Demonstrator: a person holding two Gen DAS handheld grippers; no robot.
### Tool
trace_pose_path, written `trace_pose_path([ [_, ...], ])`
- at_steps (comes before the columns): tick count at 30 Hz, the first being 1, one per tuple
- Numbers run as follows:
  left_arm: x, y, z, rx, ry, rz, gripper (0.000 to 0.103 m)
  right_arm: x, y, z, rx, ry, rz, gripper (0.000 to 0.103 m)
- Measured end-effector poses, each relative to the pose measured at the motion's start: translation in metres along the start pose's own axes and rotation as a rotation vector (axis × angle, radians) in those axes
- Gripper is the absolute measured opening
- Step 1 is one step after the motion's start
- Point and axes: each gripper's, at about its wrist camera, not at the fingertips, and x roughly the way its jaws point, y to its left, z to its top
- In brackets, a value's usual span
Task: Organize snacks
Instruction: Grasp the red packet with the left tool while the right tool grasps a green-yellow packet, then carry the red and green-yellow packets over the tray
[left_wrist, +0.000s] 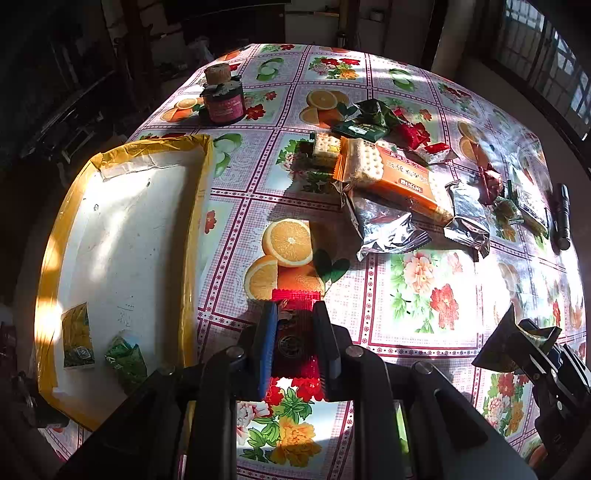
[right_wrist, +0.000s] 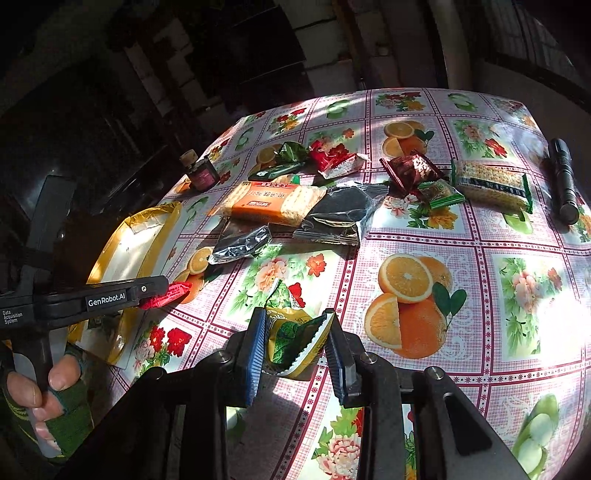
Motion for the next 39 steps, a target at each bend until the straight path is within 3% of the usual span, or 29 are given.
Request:
trace_pose_path([
  [15,-0.032,0.037,-0.008,-0.050,-0.042,-0.078,0.018,-0.014,0.029,0.001,-0.033,-0.027,0.053,0.033],
  [31,-0.057,0.083,-0.021,-0.104,-0.106,0.014,0.018,-0.002,0.088,0.005,-0.130,-0.006,0.155,0.033],
  [39,-0.056,0.111,-0.026,-0.154,-0.103,0.023,0.018,0.028,0.095,0.002,-0.165,0.052,0.133,0.034],
])
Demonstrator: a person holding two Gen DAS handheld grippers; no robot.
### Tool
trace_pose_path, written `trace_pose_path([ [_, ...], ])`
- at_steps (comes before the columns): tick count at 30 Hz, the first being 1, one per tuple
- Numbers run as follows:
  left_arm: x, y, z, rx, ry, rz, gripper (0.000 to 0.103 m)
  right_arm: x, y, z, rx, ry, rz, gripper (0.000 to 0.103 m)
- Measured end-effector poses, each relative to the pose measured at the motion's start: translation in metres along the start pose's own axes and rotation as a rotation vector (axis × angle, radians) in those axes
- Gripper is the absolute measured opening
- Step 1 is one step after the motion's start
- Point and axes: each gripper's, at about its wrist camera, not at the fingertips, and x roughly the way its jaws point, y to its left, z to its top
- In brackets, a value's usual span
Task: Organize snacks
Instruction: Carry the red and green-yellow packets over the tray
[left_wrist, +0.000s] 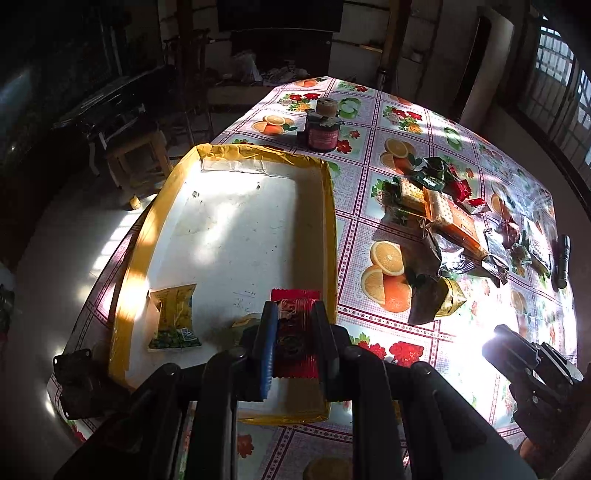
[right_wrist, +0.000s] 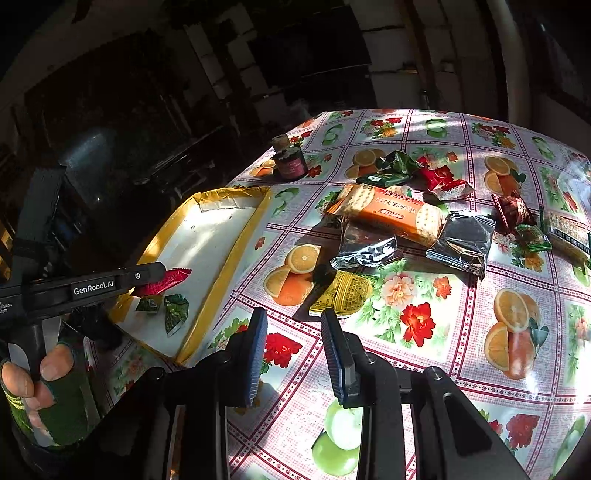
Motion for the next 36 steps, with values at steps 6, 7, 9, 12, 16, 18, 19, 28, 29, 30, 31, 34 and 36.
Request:
trace_pose_path([
  [6,0.000,0.002,0.001,-0.002,-0.001,-0.007,0.018,0.035,-0.010,0.010,0.005,0.015,-0.132,0.065],
  [7,0.000,0.002,0.001,-0.001,0.001,-0.008,0.018,0.043,-0.012,0.013,0.020,0.027,-0.142,0.065],
  [9,0.001,0.000,0.001,0.002,0.003,-0.010,0.018,0.060,-0.014,0.018,0.044,0.054,-0.156,0.065],
  [12,0.001,-0.001,0.002,0.006,0.006,-0.013,0.018,0.082,-0.015,0.019,0.028,0.094,-0.204,0.060],
  [16,0.001,-0.001,0.002,0.010,-0.002,-0.005,0.018,0.080,-0.014,0.014,0.017,0.092,-0.201,0.036],
  [18,0.003,0.001,0.003,0.008,-0.003,-0.001,0.018,0.073,-0.010,0.012,0.013,0.081,-0.181,0.035],
  [19,0.003,0.002,0.003,0.007,-0.003,-0.002,0.018,0.068,-0.007,0.012,0.013,0.070,-0.167,0.035],
  [28,0.006,0.013,0.005,-0.003,-0.007,0.025,0.018,0.044,0.035,0.029,-0.025,-0.006,-0.036,0.035],
  [29,0.007,0.014,0.005,-0.004,-0.008,0.028,0.018,0.044,0.040,0.030,-0.031,-0.007,-0.024,0.035],
  [30,0.008,0.016,0.005,-0.006,-0.007,0.029,0.018,0.045,0.045,0.031,-0.039,-0.008,-0.014,0.035],
  [31,0.008,0.018,0.006,-0.009,-0.006,0.033,0.018,0.046,0.050,0.032,-0.048,-0.006,-0.003,0.035],
  [34,0.012,0.026,0.007,-0.019,-0.001,0.041,0.018,0.051,0.063,0.033,-0.071,0.001,0.026,0.035],
  [36,0.014,0.031,0.007,-0.027,0.002,0.048,0.018,0.055,0.071,0.033,-0.082,0.005,0.039,0.035],
])
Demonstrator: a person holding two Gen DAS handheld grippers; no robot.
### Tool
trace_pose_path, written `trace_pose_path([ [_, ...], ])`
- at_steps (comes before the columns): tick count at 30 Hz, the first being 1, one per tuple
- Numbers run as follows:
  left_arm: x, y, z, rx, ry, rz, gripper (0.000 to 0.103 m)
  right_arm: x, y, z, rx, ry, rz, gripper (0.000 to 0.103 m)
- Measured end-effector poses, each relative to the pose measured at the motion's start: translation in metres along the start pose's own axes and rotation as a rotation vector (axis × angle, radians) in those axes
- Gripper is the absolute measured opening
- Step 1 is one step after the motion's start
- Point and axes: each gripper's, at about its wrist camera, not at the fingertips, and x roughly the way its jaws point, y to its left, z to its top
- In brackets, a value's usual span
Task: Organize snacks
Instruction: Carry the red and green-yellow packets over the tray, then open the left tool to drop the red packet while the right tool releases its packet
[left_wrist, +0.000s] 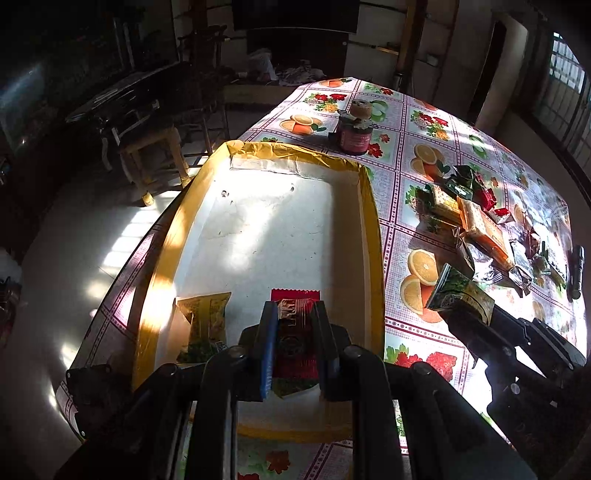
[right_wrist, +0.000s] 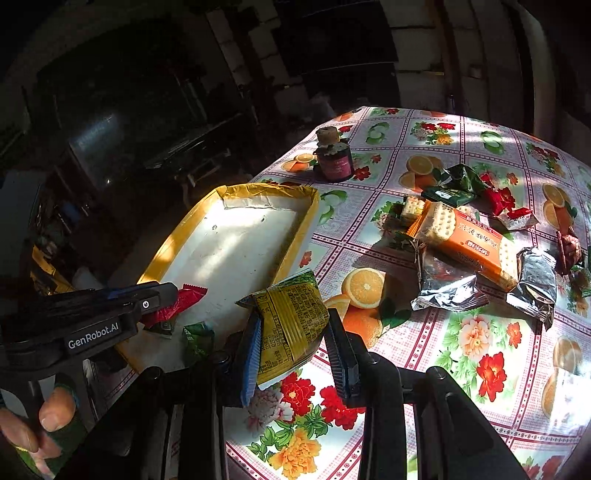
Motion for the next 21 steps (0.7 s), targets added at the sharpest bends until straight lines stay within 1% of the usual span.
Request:
trace_pose_path([
  [6,0.008,0.013,0.003,-0.020,0.010,0.018,0.018,0.012,0.016,0.003,-0.027,0.019,0.033,0.035],
  [15,0.019,0.023,0.009,-0.031,0.024,0.034,0.018,0.022,0.025,0.006,-0.043,0.035,0.058,0.035],
  [21,0.032,0.029,0.020,-0.027,0.036,0.055,0.018,0.031,0.035,0.008,-0.062,0.053,0.076,0.036],
])
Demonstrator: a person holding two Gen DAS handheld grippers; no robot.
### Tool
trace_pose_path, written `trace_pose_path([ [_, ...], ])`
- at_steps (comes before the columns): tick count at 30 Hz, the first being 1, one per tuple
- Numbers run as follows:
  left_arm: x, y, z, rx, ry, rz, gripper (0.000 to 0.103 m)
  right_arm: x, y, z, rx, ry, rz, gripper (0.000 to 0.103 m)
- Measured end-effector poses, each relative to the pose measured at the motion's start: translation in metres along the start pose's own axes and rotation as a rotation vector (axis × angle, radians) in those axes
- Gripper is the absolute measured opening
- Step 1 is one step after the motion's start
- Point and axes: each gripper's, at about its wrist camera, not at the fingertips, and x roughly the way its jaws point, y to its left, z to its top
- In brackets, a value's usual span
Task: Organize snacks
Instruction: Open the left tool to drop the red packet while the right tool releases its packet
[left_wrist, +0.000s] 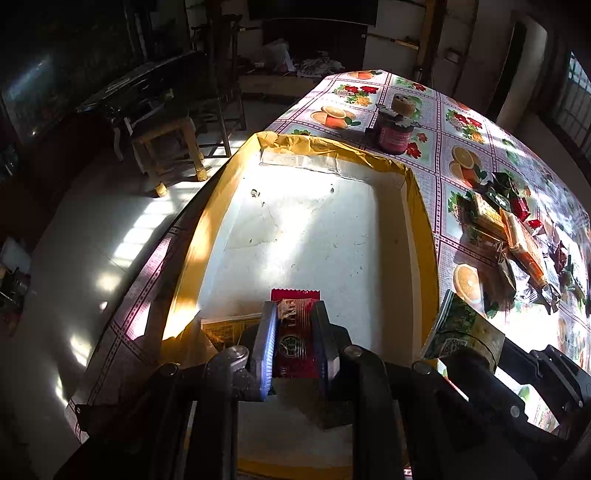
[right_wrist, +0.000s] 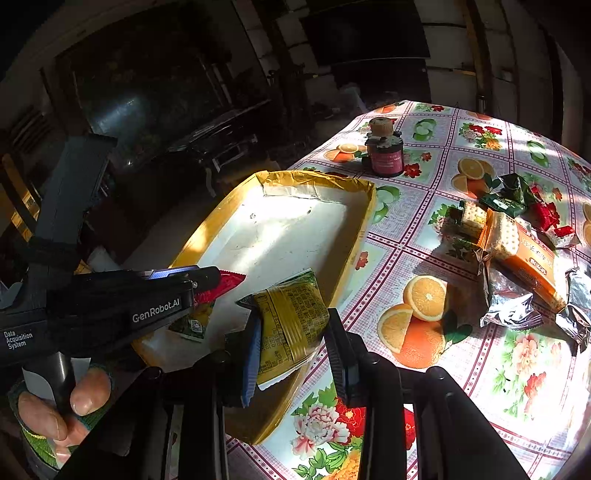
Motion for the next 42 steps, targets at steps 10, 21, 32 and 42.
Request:
trace_pose_path([
  [10,0.031,0.010,0.018,0.004,0.049,0.037,0.018,0.034,0.024,0.003,-0.057,0.059,0.038,0.036],
  [21,0.056,0.004,0.022,0.027,0.099,0.084,0.018,0.051,0.026,-0.004,-0.061,0.101,0.055,0.036],
  [32,0.071,-0.004,0.024,0.052,0.135,0.138,0.054,0.053,0.019,-0.007,-0.026,0.123,0.083,0.041],
  [42,0.048,-0.007,0.019,0.045,0.102,0.121,0.061,0.011,0.002,-0.015,0.017,0.056,0.084,0.062],
])
